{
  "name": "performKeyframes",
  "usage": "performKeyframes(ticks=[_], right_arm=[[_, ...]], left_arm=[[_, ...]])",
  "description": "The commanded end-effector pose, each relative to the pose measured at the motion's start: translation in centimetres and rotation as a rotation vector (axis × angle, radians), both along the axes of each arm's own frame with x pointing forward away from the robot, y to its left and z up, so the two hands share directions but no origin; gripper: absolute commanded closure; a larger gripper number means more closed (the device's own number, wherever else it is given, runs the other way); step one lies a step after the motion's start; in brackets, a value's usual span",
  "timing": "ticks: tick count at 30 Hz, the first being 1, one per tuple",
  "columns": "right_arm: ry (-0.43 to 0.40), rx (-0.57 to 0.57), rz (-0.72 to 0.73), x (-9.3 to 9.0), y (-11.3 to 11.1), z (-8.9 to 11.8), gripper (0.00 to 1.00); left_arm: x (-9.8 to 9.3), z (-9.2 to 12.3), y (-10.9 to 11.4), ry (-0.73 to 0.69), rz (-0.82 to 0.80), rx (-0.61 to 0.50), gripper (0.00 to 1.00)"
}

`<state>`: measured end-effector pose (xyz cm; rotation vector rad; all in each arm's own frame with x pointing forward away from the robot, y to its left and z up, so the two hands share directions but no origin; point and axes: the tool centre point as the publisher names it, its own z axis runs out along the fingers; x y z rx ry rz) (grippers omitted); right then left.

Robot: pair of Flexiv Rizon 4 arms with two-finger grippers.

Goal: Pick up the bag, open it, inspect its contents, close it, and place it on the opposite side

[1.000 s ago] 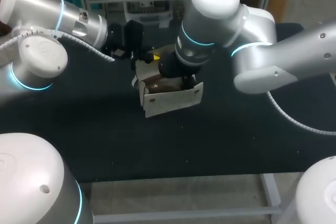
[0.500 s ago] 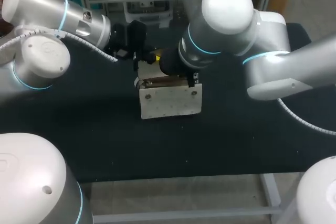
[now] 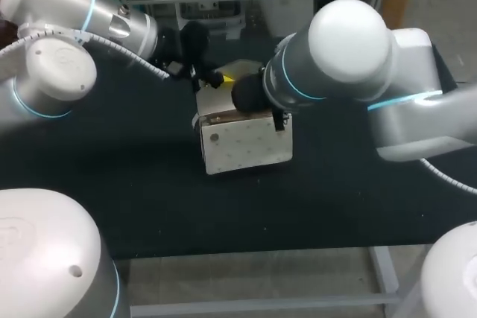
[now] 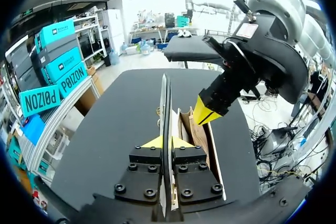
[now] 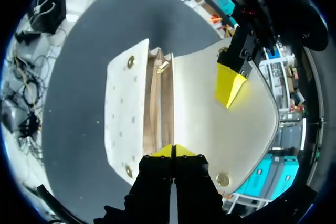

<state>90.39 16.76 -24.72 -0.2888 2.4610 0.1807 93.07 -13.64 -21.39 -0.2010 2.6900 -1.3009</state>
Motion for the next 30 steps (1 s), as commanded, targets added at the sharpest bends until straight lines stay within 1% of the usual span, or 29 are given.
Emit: performKeyframes(ticks=[1,6,7,9,12,15,16,20,24,27,30], right_arm=[[-0.080,0.017,0.003,-2.1,-0.8,0.6,1.00],[-0.103,0.019,0.007,-4.0,-1.2,0.7,1.00],[-0.106,0.019,0.005,-4.3,-1.2,0.7,1.00],[-0.109,0.019,0.002,-4.8,-1.4,0.7,1.00],[-0.104,0.018,-0.005,-5.4,-1.7,0.2,1.00],[-0.089,0.019,-0.012,-5.8,-1.9,-0.5,1.00],[-0.083,0.022,-0.012,-5.9,-2.0,-0.7,1.00],[-0.055,0.031,-0.012,-6.1,-2.2,-2.1,1.00],[-0.022,0.046,-0.013,-6.1,-2.2,-3.8,1.00],[-0.001,0.052,-0.009,-5.9,-2.1,-5.2,1.00],[0.017,0.056,-0.013,-5.9,-1.9,-6.5,1.00]], left_arm=[[2.1,-0.3,0.2,0.094,-0.035,-0.009,1.00],[4.0,-2.7,-0.2,0.206,-0.094,-0.017,1.00],[4.4,-3.3,-0.4,0.211,-0.105,0.001,1.00],[4.9,-4.1,-0.6,0.231,-0.117,0.002,1.00],[5.4,-5.3,-0.6,0.226,-0.120,0.008,1.00],[6.1,-6.1,-0.2,0.196,-0.112,0.006,1.00],[6.2,-6.3,-0.1,0.164,-0.099,0.017,1.00],[6.3,-7.6,0.2,0.091,-0.108,0.019,1.00],[6.1,-8.6,0.5,0.072,-0.122,-0.005,1.00],[5.6,-9.2,0.5,0.056,-0.133,-0.018,1.00],[5.2,-9.8,0.2,0.038,-0.124,0.006,1.00]])
